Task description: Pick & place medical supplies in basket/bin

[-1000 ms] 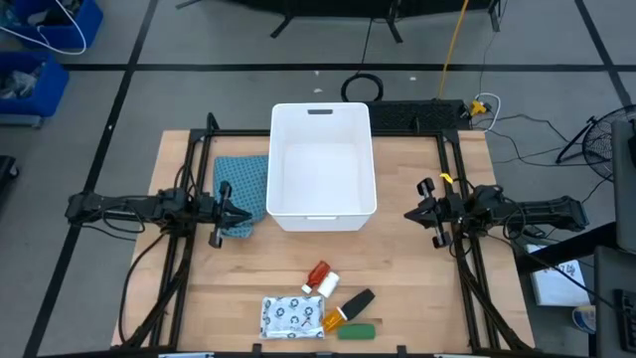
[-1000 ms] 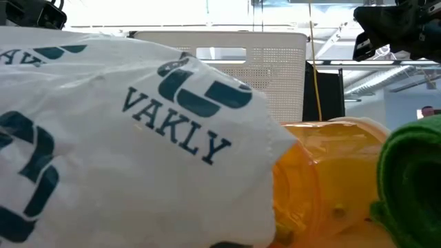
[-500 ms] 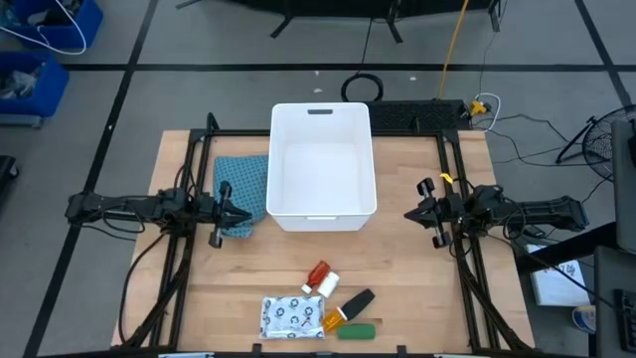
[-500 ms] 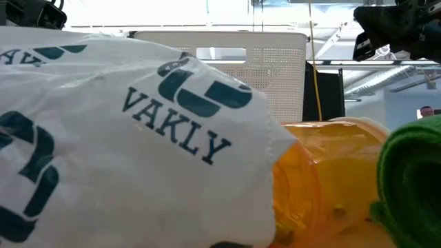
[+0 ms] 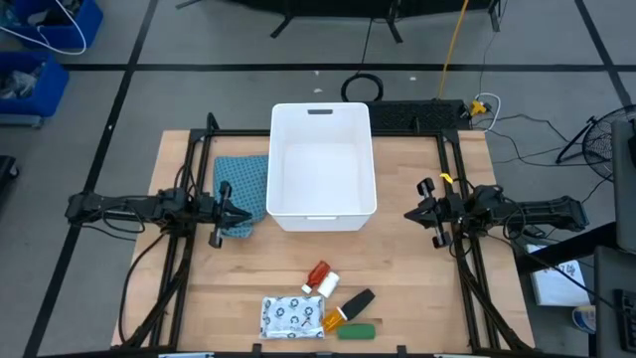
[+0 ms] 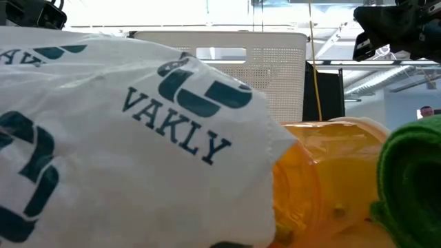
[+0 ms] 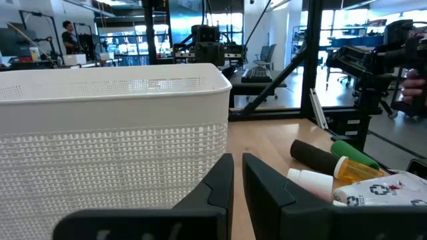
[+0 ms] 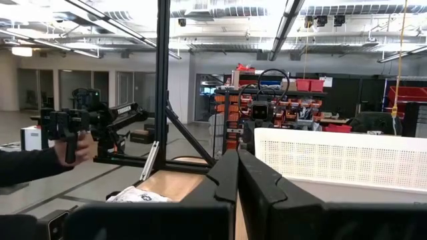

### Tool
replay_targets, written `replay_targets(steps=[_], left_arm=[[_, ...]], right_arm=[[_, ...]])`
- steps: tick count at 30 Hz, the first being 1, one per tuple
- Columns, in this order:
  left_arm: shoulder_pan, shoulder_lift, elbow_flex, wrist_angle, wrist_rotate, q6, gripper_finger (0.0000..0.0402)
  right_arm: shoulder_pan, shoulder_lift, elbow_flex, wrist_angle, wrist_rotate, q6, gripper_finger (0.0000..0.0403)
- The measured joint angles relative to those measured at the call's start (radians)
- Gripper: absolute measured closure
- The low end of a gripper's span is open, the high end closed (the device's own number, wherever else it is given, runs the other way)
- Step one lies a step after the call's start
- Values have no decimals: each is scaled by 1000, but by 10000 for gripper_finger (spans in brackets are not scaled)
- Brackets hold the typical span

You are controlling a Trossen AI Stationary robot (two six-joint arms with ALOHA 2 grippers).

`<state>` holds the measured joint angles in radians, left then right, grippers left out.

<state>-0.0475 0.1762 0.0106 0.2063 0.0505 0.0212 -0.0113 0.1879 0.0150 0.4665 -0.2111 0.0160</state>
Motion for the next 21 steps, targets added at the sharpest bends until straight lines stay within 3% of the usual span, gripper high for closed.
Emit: replay_targets(steps=[6, 15, 21], left_arm=[[0, 0, 0, 35, 1, -25, 364], [0, 0, 0, 22, 2, -245, 364], [0, 0, 0, 31, -35, -258, 364]], right_arm=[[0, 0, 0, 0, 0, 18, 403], [0, 0, 0, 1, 1, 125, 403], [0, 15, 36, 130, 67, 71, 403]])
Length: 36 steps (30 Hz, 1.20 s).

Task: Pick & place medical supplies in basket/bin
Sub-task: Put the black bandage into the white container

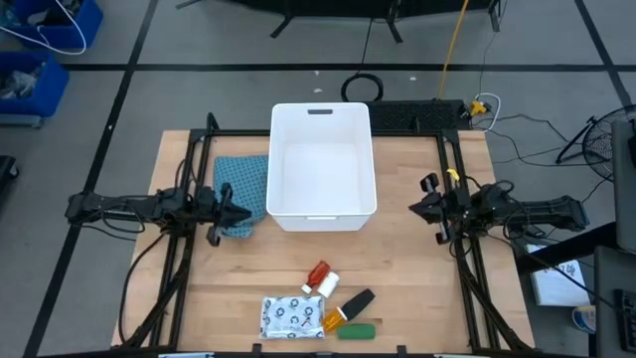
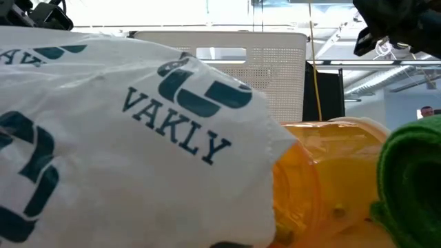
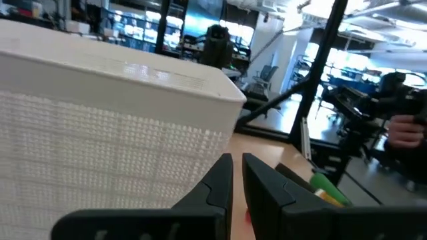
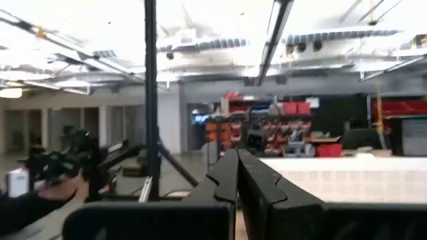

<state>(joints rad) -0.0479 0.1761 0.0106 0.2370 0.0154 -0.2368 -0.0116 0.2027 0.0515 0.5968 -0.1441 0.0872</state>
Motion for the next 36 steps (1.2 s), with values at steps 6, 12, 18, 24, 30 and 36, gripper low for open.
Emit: replay_targets(steps=[6, 12, 18, 24, 30, 36], left_arm=[[0, 0, 0, -1, -10, 65, 364], [0, 0, 0, 14, -115, 157, 364], [1, 0, 0, 91, -193, 276, 364], [1, 0, 0, 34, -199, 311, 364], [1, 0, 0, 29, -200, 311, 364], [1, 0, 0, 28, -200, 275, 364]], right_arm=[[1, 123, 200, -177, 20, -47, 403], [51, 409, 517, -483, 45, -106, 383], [160, 749, 808, -739, 173, -146, 312], [302, 1018, 986, -876, 174, -155, 213], [465, 1192, 1026, -886, 274, -127, 145], [574, 1315, 1009, -920, 288, -87, 125]])
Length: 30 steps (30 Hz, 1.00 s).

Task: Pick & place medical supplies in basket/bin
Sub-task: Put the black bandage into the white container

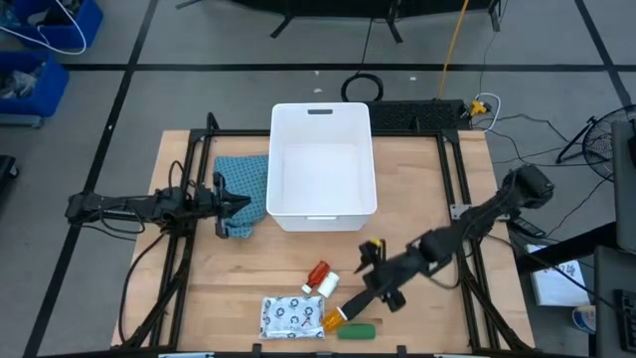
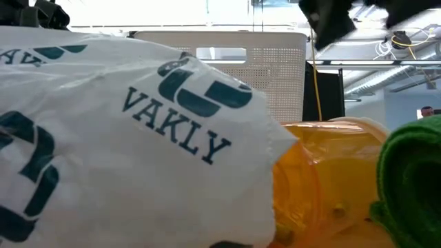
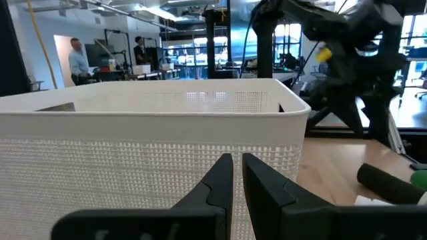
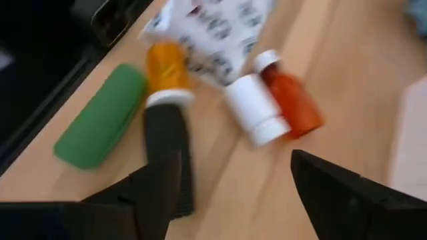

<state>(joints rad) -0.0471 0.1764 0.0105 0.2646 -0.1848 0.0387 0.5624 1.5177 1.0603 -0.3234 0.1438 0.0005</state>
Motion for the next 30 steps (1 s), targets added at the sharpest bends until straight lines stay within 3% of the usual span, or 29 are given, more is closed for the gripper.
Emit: replay_targets(steps=[7, 22, 26, 30], left_arm=[[0, 0, 0, 1, 0, 0, 364], [0, 0, 0, -1, 0, 0, 364], [0, 0, 0, -1, 0, 1, 364], [0, 0, 0, -1, 0, 4, 364]], right_arm=[[62, 155, 0, 14, 38, 18, 124], [75, 314, 0, 103, -18, 67, 129], [74, 302, 0, 90, -14, 63, 174], [59, 260, 0, 63, -13, 59, 255]])
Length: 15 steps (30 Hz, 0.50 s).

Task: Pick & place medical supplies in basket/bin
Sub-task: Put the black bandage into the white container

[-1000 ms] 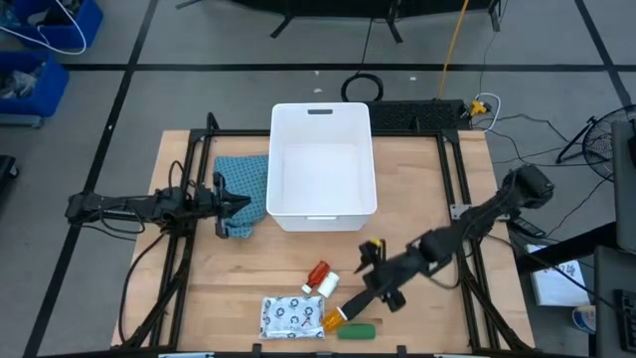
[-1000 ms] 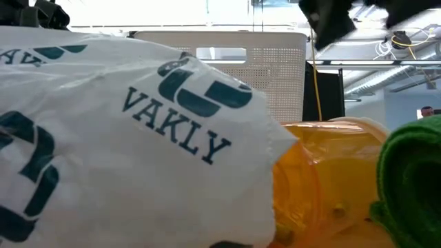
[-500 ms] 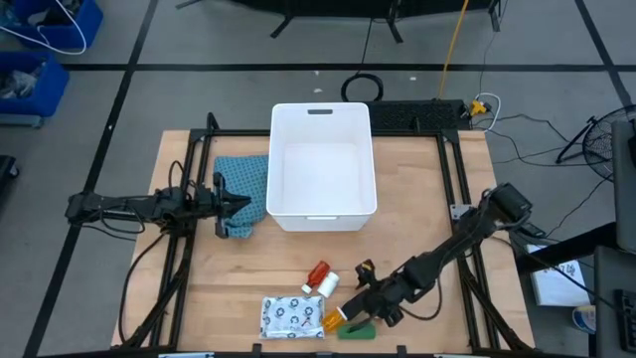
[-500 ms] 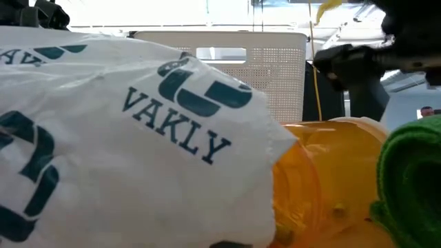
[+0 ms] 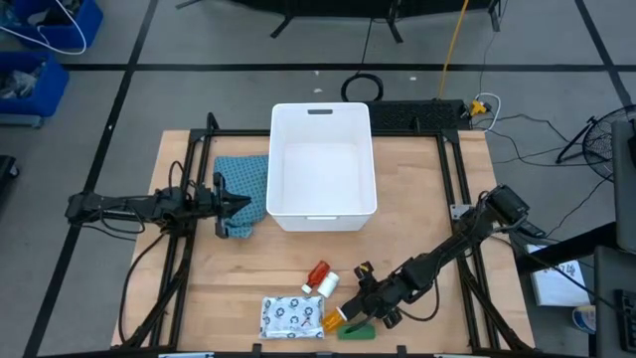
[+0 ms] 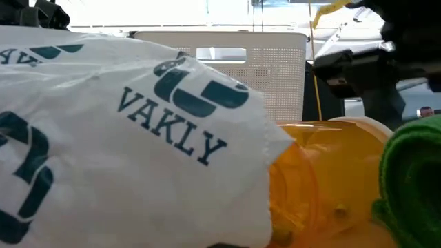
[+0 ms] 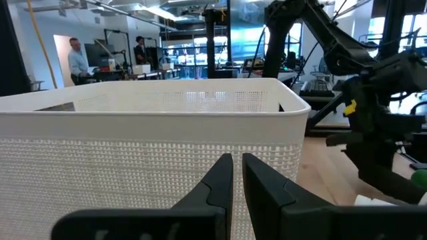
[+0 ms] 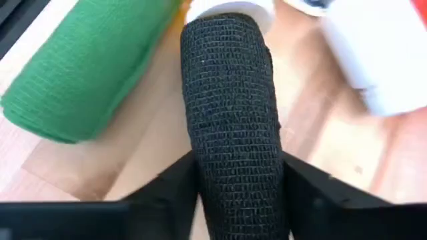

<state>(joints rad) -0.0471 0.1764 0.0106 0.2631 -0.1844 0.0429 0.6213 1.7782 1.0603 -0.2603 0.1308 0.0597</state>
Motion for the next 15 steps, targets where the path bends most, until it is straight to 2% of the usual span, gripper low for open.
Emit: replay_targets(steps=[3, 6, 9, 12, 15], left_arm=[[0, 0, 0, 0, 0, 0, 364], [0, 0, 0, 0, 0, 0, 364], [0, 0, 0, 0, 0, 0, 364], [0, 0, 0, 0, 0, 1, 364], [0, 0, 0, 0, 0, 1, 364]], right_arm=[[-12, -30, 0, -53, -2, 0, 316], [-20, -82, 0, -96, -3, -7, 351], [-26, -149, 0, -140, -2, -20, 352], [-41, -240, -8, -147, 0, -21, 335], [-72, -362, -76, -121, 4, -50, 323]])
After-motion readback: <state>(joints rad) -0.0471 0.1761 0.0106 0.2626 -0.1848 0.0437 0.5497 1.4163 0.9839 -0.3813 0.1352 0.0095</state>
